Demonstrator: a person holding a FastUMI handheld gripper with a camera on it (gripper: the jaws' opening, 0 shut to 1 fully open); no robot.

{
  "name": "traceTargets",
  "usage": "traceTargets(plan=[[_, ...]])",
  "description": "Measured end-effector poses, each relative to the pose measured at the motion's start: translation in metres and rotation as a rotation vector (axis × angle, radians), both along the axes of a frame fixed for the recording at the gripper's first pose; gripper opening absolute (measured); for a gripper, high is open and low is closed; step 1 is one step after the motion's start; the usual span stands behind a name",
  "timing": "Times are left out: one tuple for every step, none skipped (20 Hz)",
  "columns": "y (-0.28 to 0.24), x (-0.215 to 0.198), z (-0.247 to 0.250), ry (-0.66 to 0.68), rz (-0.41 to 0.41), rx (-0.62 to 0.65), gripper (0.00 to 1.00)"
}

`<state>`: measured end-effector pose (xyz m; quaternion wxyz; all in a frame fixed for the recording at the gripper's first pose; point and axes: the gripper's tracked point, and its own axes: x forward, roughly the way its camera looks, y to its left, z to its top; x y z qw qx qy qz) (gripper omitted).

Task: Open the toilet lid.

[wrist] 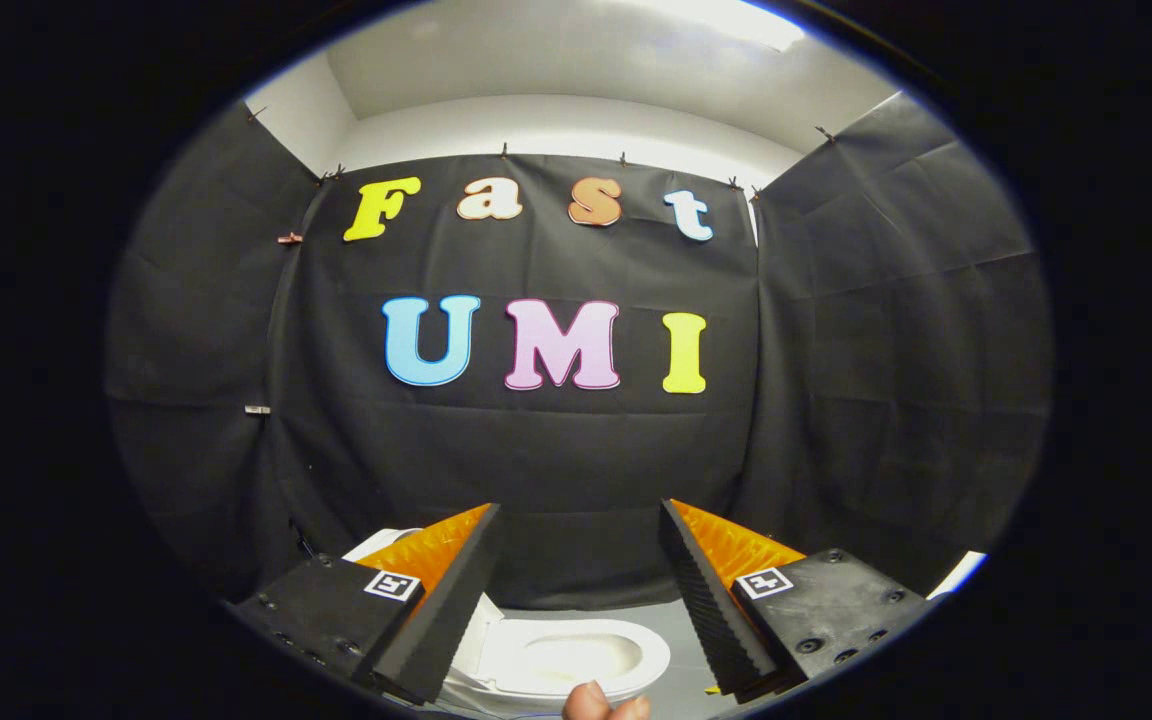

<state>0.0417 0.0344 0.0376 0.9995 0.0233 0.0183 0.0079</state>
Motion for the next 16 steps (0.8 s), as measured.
traceTargets(plan=[[-0.0042, 0.0001, 0.0001, 0.000, -0.006, 0.001, 0.99], [-0.0070, -0.0018, 0.0016, -0.003, -0.010, 0.000, 0.99], [-0.0088, -0.0025, 0.0044, -0.009, -0.014, 0.000, 0.99], [-0.0110, -0.0016, 0.0061, -0.013, -0.020, 0.000, 0.99], [-0.0125, -0.0035, 0.0079, -0.015, -0.023, -0.003, 0.99], [-0.0127, -0.0040, 0.0088, -0.017, -0.025, -0.006, 0.99], [-0.0142, -0.0034, 0.0096, -0.018, -0.027, -0.007, 0.99], [-0.0140, -0.0027, 0.0089, -0.015, -0.026, -0.008, 0.99], [-0.0134, -0.0037, 0.0081, -0.012, -0.025, -0.008, 0.99], [-0.0135, -0.0034, 0.0088, -0.012, -0.026, -0.006, 0.99], [-0.0140, -0.0040, 0.0094, -0.013, -0.026, -0.005, 0.99], [-0.0132, -0.0034, 0.0092, -0.012, -0.025, -0.008, 0.99], [-0.0121, -0.0038, 0.0083, -0.011, -0.022, -0.014, 0.99], [-0.0106, -0.0030, 0.0081, -0.009, -0.018, -0.022, 0.99], [-0.0103, -0.0031, 0.0061, -0.006, -0.017, -0.031, 0.99], [-0.0097, -0.0019, 0.0046, -0.001, -0.015, -0.039, 0.99]])
